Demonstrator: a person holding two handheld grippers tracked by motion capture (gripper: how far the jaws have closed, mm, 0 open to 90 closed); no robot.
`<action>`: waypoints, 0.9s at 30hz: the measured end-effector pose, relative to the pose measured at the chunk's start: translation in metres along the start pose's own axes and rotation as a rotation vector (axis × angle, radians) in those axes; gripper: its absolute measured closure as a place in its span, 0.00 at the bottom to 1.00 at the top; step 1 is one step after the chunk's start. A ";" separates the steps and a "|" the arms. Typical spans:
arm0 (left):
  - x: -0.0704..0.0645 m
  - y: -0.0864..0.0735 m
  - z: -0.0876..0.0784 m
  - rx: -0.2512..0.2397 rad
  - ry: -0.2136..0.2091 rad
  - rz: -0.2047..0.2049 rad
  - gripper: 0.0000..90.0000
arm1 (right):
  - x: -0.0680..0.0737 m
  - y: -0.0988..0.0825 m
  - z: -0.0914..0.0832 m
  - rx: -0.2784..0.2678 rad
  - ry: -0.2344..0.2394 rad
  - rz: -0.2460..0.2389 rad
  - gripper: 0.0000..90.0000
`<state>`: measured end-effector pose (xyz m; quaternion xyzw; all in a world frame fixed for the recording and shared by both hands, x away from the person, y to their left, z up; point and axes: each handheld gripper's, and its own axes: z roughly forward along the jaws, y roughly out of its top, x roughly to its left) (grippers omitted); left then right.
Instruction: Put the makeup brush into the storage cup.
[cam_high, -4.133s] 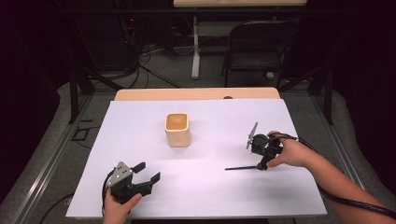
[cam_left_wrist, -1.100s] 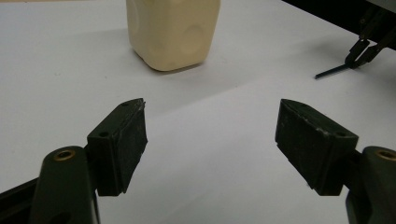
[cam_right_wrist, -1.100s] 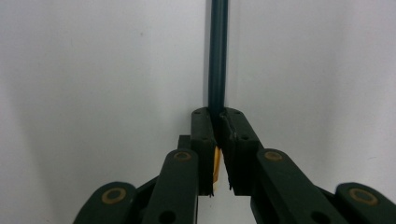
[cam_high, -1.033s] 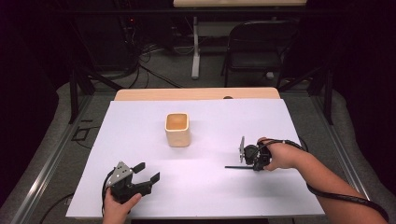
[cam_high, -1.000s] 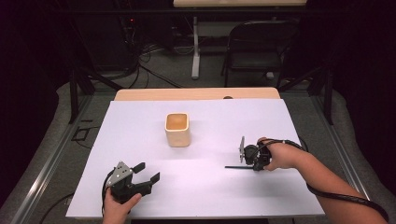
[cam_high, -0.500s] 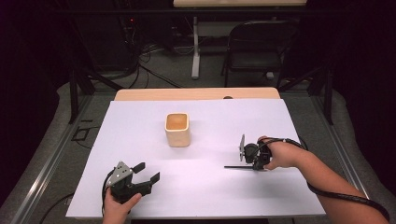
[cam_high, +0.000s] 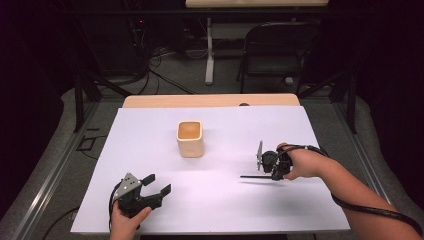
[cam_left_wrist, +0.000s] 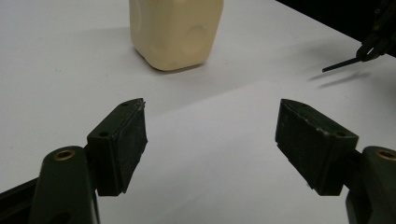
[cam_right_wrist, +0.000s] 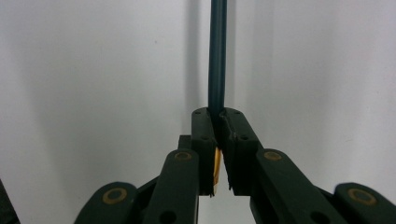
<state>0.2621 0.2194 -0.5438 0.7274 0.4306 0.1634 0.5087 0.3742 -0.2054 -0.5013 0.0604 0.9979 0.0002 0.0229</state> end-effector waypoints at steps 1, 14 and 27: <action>0.000 0.000 0.000 0.000 0.000 0.000 0.28 | 0.000 0.000 0.000 -0.006 0.001 -0.002 0.93; 0.000 0.000 0.000 0.013 0.000 -0.007 0.28 | 0.002 0.001 -0.006 -0.012 -0.003 -0.003 0.93; -0.007 0.004 0.007 0.114 0.012 -0.014 0.24 | 0.003 0.010 -0.011 -0.013 0.008 0.017 0.93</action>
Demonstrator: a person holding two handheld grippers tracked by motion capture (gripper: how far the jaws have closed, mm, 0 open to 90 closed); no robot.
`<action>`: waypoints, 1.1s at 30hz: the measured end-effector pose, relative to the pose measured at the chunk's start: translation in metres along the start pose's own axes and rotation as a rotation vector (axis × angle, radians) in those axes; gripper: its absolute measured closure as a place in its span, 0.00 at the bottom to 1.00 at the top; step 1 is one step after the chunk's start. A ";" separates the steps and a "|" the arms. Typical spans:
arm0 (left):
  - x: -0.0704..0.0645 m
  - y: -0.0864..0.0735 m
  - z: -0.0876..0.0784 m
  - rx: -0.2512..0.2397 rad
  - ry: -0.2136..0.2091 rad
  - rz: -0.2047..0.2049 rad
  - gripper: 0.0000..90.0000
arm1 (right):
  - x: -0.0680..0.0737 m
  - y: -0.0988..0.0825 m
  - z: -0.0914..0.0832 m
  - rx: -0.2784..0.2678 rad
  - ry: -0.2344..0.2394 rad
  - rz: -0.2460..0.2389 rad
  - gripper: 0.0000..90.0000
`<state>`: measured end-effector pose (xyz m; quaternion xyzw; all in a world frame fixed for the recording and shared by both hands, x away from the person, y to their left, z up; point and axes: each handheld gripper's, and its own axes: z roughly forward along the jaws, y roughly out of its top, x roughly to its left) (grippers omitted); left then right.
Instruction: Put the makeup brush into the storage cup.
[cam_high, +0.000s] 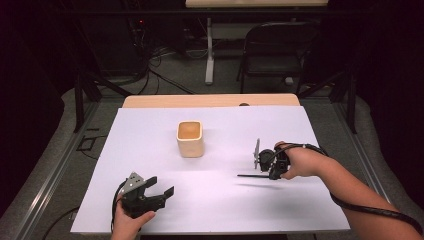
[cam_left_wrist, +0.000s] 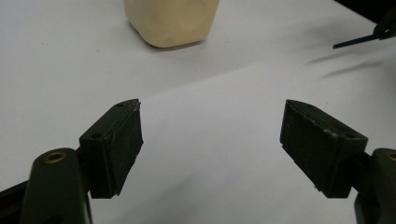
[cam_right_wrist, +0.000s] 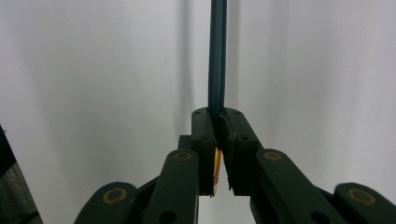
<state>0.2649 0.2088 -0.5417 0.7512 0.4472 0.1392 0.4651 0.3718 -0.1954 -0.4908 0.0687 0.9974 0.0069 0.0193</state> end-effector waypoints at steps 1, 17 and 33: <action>-0.001 0.001 0.000 0.004 -0.003 0.016 0.24 | 0.000 0.002 -0.001 -0.003 0.005 0.005 0.93; -0.042 0.025 0.004 0.132 0.175 0.496 0.39 | 0.003 0.031 -0.021 0.025 0.048 0.002 0.93; -0.076 0.032 0.033 0.242 0.344 0.988 0.42 | -0.001 0.047 -0.014 0.004 0.067 0.020 0.93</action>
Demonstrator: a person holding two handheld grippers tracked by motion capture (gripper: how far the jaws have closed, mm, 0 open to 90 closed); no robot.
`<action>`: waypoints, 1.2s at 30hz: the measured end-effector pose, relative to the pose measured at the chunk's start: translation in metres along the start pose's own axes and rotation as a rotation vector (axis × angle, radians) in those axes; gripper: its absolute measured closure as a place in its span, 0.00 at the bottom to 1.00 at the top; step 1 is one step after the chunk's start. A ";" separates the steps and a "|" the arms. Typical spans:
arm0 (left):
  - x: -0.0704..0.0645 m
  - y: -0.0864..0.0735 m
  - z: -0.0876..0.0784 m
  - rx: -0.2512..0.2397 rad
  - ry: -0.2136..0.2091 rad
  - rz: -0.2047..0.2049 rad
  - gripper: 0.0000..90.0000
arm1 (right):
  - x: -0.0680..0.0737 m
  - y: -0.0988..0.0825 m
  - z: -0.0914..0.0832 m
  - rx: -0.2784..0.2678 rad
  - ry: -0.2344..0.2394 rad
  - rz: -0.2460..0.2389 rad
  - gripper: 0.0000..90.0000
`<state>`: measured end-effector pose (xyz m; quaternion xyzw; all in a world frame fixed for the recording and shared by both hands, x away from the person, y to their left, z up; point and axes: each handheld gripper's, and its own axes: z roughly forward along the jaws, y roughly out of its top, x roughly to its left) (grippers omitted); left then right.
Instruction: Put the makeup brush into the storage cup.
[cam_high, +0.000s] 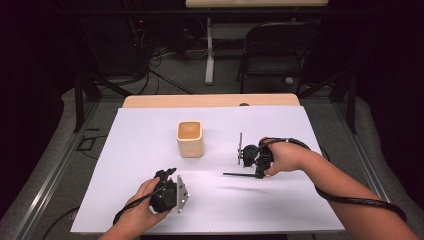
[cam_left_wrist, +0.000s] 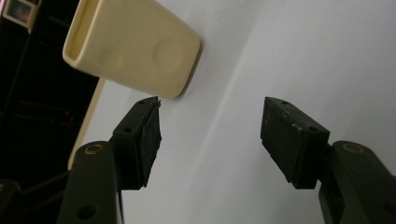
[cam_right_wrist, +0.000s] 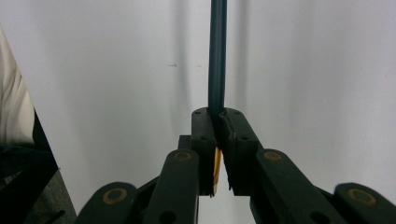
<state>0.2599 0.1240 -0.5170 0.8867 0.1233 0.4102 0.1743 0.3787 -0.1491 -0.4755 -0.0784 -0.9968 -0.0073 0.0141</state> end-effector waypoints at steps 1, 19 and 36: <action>-0.002 0.003 0.001 -0.002 0.009 0.024 0.42 | -0.001 0.003 0.001 0.002 0.000 -0.002 0.93; -0.015 0.032 0.013 0.010 0.032 0.190 0.48 | -0.007 0.021 0.003 0.004 0.004 -0.012 0.93; -0.025 0.055 0.017 -0.038 0.066 0.253 0.55 | -0.006 0.032 0.001 0.001 0.006 -0.014 0.93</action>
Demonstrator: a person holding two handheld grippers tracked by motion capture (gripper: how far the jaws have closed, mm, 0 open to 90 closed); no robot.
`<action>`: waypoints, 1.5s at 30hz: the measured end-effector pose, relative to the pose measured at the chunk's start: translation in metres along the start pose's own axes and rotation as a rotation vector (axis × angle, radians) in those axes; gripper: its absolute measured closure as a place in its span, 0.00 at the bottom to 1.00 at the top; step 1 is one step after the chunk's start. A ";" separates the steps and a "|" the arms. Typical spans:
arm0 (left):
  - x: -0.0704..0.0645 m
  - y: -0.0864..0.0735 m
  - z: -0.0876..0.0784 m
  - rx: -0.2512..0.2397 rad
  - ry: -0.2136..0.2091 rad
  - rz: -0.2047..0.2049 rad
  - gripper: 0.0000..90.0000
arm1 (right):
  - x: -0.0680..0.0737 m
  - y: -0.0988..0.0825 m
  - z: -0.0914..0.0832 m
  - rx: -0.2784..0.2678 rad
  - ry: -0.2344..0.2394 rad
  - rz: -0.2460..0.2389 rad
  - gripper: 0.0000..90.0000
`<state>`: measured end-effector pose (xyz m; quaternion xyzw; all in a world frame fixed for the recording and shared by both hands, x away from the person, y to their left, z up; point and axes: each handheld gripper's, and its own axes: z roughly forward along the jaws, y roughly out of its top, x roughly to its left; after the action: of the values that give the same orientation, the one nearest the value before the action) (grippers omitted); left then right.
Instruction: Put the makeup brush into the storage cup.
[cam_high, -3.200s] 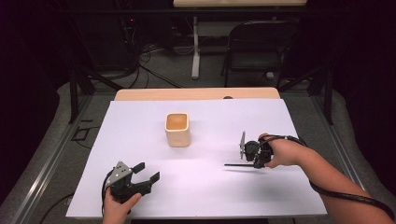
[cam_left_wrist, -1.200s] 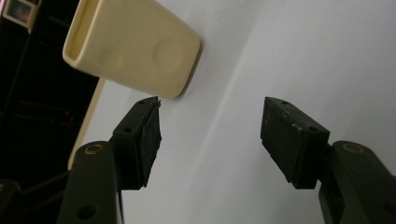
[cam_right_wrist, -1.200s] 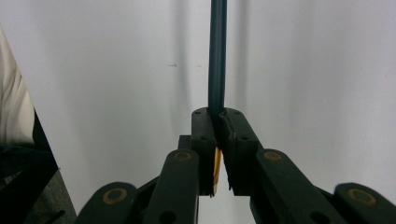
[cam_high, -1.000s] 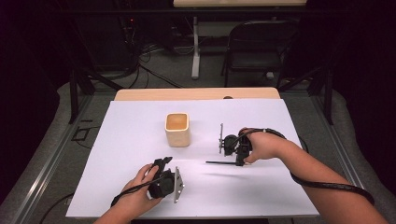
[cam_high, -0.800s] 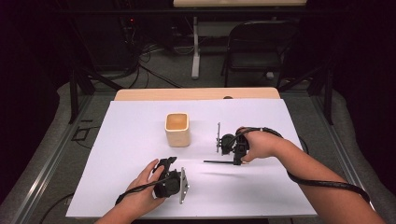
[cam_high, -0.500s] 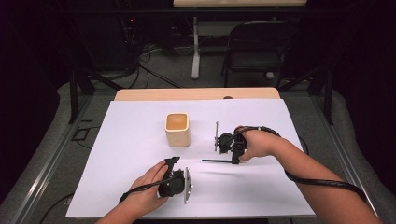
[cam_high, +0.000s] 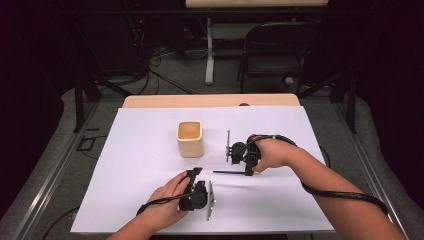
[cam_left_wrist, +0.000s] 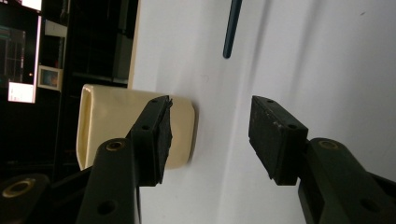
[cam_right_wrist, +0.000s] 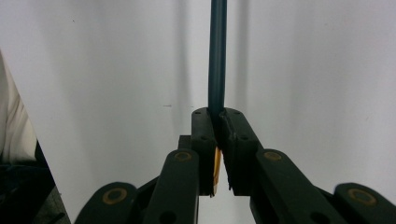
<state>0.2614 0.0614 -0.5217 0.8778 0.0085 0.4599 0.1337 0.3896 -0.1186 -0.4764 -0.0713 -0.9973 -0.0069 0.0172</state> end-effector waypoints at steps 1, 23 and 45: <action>-0.001 0.001 0.000 -0.004 0.001 0.000 0.55 | 0.000 0.001 -0.001 0.014 0.003 -0.004 0.93; -0.017 0.029 0.009 -0.017 0.110 0.138 0.60 | 0.004 0.023 -0.005 -0.014 0.036 0.008 0.93; -0.027 0.043 0.014 0.025 0.182 0.187 0.72 | 0.010 0.041 -0.011 -0.054 0.069 0.012 0.93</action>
<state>0.2525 0.0130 -0.5409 0.8309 -0.0556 0.5481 0.0779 0.3864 -0.0765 -0.4651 -0.0773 -0.9951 -0.0361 0.0499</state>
